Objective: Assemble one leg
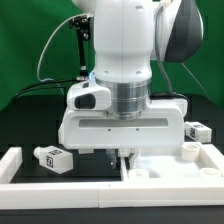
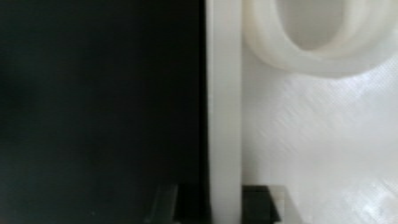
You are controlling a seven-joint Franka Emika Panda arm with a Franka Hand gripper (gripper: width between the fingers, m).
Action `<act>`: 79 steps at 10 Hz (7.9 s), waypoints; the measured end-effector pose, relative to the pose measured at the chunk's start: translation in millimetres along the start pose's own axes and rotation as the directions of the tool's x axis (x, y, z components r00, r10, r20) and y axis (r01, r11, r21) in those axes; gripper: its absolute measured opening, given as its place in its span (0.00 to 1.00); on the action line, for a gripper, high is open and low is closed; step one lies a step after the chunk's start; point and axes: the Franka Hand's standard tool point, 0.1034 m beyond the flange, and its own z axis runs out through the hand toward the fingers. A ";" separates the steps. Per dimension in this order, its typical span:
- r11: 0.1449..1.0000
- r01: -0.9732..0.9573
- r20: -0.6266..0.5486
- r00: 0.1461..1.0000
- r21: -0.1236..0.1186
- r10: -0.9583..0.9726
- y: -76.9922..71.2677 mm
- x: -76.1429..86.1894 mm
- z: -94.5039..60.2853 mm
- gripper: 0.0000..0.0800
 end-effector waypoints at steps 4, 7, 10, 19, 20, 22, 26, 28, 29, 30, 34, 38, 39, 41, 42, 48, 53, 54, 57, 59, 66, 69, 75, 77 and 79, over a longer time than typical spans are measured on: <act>0.999 0.003 0.037 0.999 0.032 -0.004 9.1 -19.6 -58.3 0.73; 0.999 -0.015 0.047 0.999 0.033 0.013 18.7 -29.8 -69.9 0.80; 0.999 -0.014 0.051 0.999 0.033 0.013 18.9 -30.7 -67.2 0.81; 0.996 0.044 0.324 0.944 0.075 -0.066 46.8 -81.9 -55.3 0.81; 0.996 0.036 0.407 0.911 0.083 -0.067 50.8 -88.9 -52.8 0.81; 0.995 0.065 0.571 0.815 0.076 -0.097 52.9 -104.8 -55.8 0.81; 0.992 0.082 0.687 0.715 0.098 -0.127 57.0 -106.5 -41.5 0.81; 0.989 0.130 0.692 0.708 0.068 -0.141 79.2 -102.6 -34.1 0.81; 0.988 0.139 0.692 0.708 0.062 -0.143 79.4 -101.5 -31.5 0.81; 0.988 0.139 0.692 0.708 0.062 -0.143 79.6 -101.6 -31.5 0.81; 0.994 0.103 0.746 0.659 0.034 -0.094 74.2 -108.8 -22.3 0.81; 0.994 0.108 0.760 0.645 0.013 -0.080 71.0 -104.5 -15.6 0.81; 0.994 0.109 0.757 0.649 0.010 -0.079 71.2 -105.2 -10.5 0.81; 0.994 0.109 0.767 0.637 0.004 -0.073 70.4 -113.8 6.7 0.81; 0.994 0.113 0.768 0.636 0.004 -0.075 68.5 -116.1 10.2 0.81; 0.993 0.114 0.767 0.637 0.005 -0.077 69.3 -114.9 8.0 0.36; 0.995 0.102 0.735 0.673 0.021 -0.084 39.9 -89.7 -81.9 0.36; 0.994 0.104 0.717 0.692 0.015 -0.083 31.0 -83.4 -92.7 0.36; 0.992 0.124 0.589 0.802 0.002 -0.102 31.9 -64.4 -87.4 0.36; 0.997 0.078 0.453 0.889 -0.019 -0.061 18.2 -63.0 -80.5 0.36; 0.999 -0.018 -0.056 0.998 0.038 0.020 -36.6 -8.7 -121.7 0.36; 0.997 -0.032 -0.267 0.962 0.075 0.052 -67.7 5.9 -127.2 0.36; 0.989 -0.072 -0.517 0.846 0.130 0.130 -106.8 34.3 -150.9 0.36; 0.995 -0.033 -0.518 0.852 0.095 0.078 -111.4 36.2 -147.1 0.36; 0.999 0.033 -0.541 0.841 0.033 -0.010 -118.0 44.7 -138.4 0.36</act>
Offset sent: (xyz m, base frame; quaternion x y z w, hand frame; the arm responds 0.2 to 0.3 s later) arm -0.0357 -0.0156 0.0754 0.0200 -0.0754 -0.0141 0.9969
